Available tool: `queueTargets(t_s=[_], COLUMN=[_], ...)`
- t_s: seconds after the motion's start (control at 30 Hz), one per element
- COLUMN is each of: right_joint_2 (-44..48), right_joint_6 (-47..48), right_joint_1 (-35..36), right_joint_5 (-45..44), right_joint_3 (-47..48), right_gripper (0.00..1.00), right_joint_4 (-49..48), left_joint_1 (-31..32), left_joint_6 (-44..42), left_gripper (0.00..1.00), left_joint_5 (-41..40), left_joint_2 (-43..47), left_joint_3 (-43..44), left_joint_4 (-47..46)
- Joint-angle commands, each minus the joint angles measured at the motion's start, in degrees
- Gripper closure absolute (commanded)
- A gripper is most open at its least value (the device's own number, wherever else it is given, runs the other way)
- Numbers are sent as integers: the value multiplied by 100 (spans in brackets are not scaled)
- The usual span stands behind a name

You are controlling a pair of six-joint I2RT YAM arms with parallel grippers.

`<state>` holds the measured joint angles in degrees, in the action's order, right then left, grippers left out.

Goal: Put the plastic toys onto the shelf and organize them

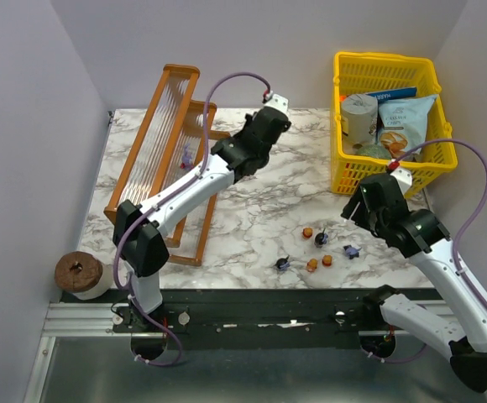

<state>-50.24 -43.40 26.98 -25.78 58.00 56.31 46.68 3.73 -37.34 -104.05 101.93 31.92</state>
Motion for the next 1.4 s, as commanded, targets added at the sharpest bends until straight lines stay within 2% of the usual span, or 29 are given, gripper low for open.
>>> queueTargets(t_s=[0.0, 0.27, 0.63, 1.1, 1.37], right_joint_2=[-65, -267, -566, -557, -496], right_joint_6=[112, 253, 358, 306, 244], right_joint_1=[-26, -35, -62, -62, -62], right_joint_5=[29, 38, 230, 293, 275], right_joint_3=[-122, -96, -69, -157, -201], right_gripper=[27, 27, 28, 28, 28], right_joint_4=[-261, -428, -639, -833, -824], left_joint_1=[-395, -1037, -1652, -1995, -2040], left_joint_6=[-636, -865, -399, -399, -601], left_gripper=[100, 100, 100, 100, 100], left_joint_5=[-660, -775, -924, -748, -810], left_joint_2=[-212, -625, -968, -1153, -1118], left_joint_3=[756, 1312, 1654, 1550, 1189], left_joint_4=[-274, -388, -301, -397, -801])
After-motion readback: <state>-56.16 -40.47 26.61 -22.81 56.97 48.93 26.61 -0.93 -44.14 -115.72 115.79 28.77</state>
